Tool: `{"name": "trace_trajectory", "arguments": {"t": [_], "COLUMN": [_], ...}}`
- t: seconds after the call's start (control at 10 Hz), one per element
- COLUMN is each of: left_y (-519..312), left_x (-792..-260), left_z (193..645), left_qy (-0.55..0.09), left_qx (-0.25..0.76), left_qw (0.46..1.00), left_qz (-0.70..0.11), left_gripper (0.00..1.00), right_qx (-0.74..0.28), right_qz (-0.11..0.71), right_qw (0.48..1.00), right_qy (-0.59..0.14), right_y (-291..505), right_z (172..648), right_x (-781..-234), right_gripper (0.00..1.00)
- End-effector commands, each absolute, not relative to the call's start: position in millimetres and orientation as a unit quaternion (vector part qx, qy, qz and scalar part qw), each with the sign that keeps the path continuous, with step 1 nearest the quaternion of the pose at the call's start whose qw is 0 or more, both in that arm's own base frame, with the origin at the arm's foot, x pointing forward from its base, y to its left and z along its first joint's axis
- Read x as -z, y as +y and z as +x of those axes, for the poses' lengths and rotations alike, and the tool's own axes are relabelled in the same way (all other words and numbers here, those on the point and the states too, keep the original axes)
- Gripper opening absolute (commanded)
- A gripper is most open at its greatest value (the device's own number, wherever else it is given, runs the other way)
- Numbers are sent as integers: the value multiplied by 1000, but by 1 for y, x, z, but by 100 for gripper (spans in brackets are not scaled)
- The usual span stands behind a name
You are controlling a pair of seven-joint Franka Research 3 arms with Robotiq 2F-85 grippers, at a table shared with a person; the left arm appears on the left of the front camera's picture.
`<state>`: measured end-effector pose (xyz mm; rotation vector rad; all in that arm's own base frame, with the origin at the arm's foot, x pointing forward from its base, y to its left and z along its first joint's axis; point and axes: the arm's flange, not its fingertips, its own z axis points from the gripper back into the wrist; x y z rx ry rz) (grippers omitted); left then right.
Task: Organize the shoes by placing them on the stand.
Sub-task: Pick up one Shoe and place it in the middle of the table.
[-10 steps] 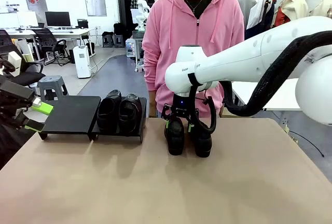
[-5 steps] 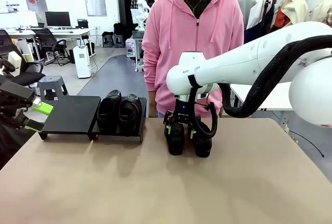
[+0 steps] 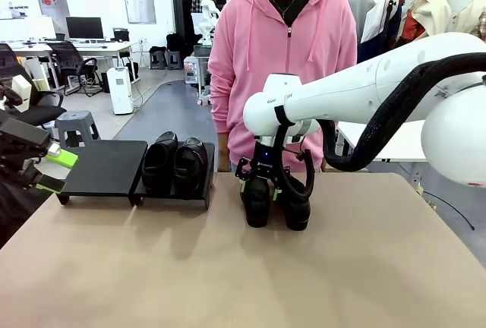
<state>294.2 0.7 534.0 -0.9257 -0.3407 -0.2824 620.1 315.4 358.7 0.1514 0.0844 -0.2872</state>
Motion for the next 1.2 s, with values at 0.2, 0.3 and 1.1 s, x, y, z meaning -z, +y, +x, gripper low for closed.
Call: {"name": "trace_trajectory", "arguments": {"t": [0.2,0.3,1.1], "left_y": [1,1,1], "left_x": [-536,-536,-536], "left_z": [294,294,294], "left_qy": [-164,-164,-164], "left_qx": [134,134,134], "left_qw": [867,867,867], "left_qz": [-450,-450,-450], "left_gripper": [100,100,100], "right_qx": [123,119,106], "right_qz": [104,108,72], "right_qw": [987,987,990], "right_qy": [15,19,58], "right_y": [298,295,287], "right_z": [621,621,619], "right_x": [-363,-363,-356], "right_gripper": [70,11,0]}}
